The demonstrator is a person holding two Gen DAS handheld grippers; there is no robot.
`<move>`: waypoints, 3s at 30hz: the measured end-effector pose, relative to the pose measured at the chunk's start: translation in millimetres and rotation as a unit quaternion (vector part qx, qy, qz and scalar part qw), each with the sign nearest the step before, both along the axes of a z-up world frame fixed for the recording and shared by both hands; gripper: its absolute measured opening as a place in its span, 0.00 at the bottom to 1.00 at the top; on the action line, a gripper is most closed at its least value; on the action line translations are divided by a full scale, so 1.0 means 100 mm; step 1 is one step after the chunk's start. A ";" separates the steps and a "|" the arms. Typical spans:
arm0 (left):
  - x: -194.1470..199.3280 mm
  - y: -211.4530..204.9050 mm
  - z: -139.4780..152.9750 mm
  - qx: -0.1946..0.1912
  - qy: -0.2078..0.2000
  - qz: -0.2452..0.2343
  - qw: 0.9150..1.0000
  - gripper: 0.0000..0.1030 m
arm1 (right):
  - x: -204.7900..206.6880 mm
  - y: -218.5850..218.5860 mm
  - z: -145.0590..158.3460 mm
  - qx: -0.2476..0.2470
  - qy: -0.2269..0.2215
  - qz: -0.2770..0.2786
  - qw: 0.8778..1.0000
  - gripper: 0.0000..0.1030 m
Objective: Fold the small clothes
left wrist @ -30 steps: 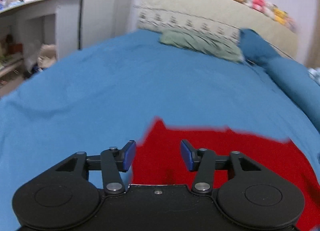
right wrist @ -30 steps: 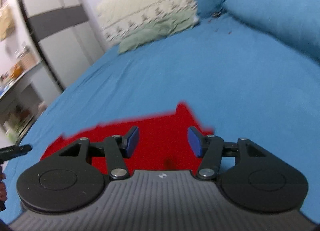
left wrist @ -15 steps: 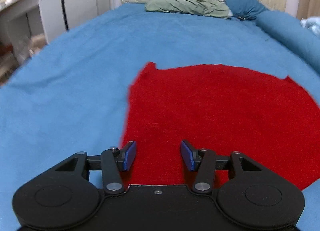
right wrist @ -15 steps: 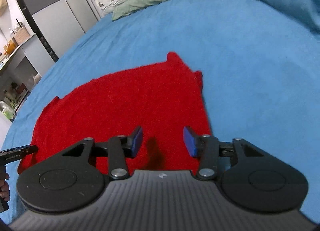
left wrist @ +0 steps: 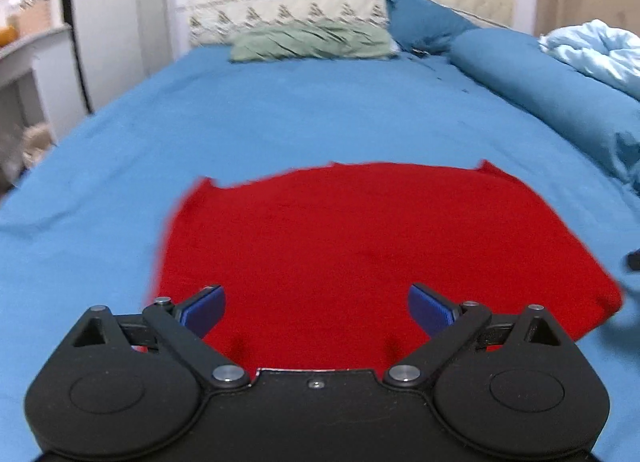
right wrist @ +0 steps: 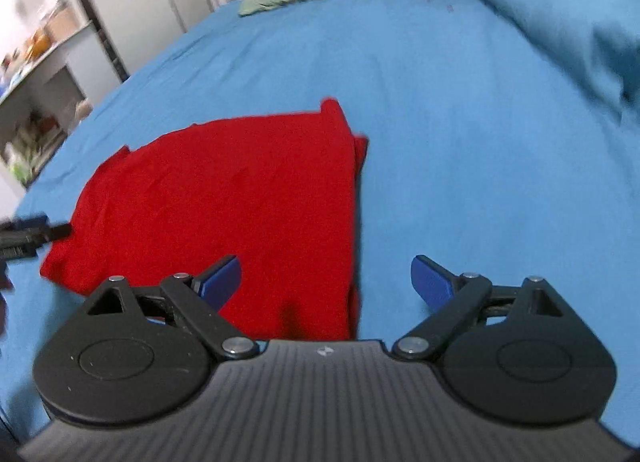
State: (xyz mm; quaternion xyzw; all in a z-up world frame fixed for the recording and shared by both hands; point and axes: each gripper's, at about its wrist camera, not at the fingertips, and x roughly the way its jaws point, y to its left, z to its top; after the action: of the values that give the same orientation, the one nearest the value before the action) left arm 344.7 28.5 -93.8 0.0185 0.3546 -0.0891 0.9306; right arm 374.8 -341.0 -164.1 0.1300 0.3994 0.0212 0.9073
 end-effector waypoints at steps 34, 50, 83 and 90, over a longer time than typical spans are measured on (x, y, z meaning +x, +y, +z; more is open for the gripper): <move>0.62 -0.47 -0.49 -0.028 0.137 -0.034 0.990 1.00 | 0.04 0.23 0.00 0.106 -0.043 -0.062 0.992 0.22; -0.23 1.19 -0.37 -0.068 0.034 0.012 0.997 1.00 | 1.21 3.40 0.42 0.038 -0.011 0.306 0.951 0.22; -0.32 1.51 -0.36 -0.192 -0.013 0.076 0.978 0.07 | -0.08 2.40 -0.51 -0.041 -0.077 0.081 0.993 0.82; -0.35 1.57 -0.17 -0.216 -0.058 0.070 0.972 0.06 | -0.01 2.58 -0.68 -0.095 -0.079 0.084 0.989 0.83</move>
State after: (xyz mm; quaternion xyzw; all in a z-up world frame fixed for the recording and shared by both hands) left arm 310.2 186.0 -110.6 -0.2031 0.2729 -0.0969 0.9354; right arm 374.1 -82.7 -232.0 0.0069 0.3366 0.0692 0.9391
